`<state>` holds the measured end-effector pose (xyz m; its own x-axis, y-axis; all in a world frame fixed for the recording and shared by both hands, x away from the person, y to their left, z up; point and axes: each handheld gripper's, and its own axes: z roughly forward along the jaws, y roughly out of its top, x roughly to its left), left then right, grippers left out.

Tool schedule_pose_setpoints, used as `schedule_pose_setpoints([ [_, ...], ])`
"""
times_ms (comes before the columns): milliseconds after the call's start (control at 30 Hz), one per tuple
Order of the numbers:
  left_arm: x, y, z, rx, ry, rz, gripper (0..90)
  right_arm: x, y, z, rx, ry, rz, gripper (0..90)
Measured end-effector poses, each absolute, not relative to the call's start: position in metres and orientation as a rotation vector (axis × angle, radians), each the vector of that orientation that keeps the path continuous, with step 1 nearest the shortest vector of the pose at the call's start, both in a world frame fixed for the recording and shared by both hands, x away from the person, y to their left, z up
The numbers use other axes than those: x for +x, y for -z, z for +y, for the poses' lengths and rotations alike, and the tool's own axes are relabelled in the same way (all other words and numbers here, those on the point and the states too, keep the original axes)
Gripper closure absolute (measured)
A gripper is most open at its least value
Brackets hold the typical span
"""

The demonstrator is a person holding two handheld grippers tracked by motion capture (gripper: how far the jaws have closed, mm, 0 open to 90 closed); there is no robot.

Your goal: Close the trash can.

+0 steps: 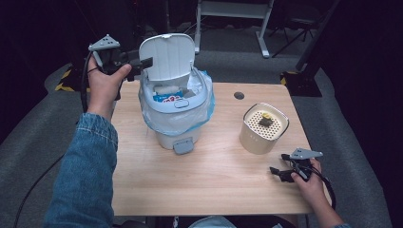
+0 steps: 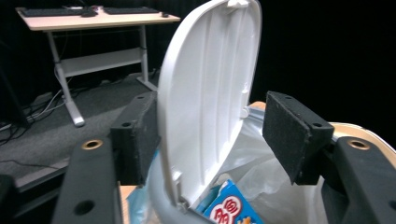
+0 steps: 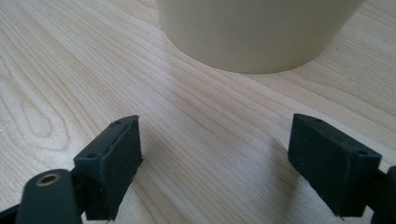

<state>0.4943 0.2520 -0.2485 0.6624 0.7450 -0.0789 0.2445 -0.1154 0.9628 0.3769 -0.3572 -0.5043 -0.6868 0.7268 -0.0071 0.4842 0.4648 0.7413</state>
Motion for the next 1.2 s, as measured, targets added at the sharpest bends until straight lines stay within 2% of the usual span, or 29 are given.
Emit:
schedule_pose_setpoints([
  [300,0.482,0.239,0.252,1.747,-0.459,0.777,40.6,0.377,0.504,-0.357,1.027,-1.056,2.395,17.5],
  [400,0.474,0.238,0.250,1.766,-0.381,0.692,41.3,0.377,0.504,-0.357,1.028,-1.058,2.395,17.6],
  [600,0.465,0.237,0.239,1.799,-0.277,0.627,45.2,0.377,0.504,-0.357,1.028,-1.056,2.395,17.5],
  [733,0.468,0.242,0.226,1.835,-0.111,0.574,46.2,0.377,0.504,-0.357,1.028,-1.057,2.395,17.5],
  [800,0.470,0.245,0.219,1.875,-0.081,0.575,47.6,0.377,0.504,-0.357,1.028,-1.057,2.395,17.5],
  [967,0.477,0.251,0.209,1.870,-0.042,0.610,52.6,0.377,0.504,-0.357,1.028,-1.057,2.395,17.5],
  [1200,0.487,0.260,0.202,1.896,-0.110,0.662,55.6,0.377,0.504,-0.357,1.028,-1.057,2.395,17.5],
])
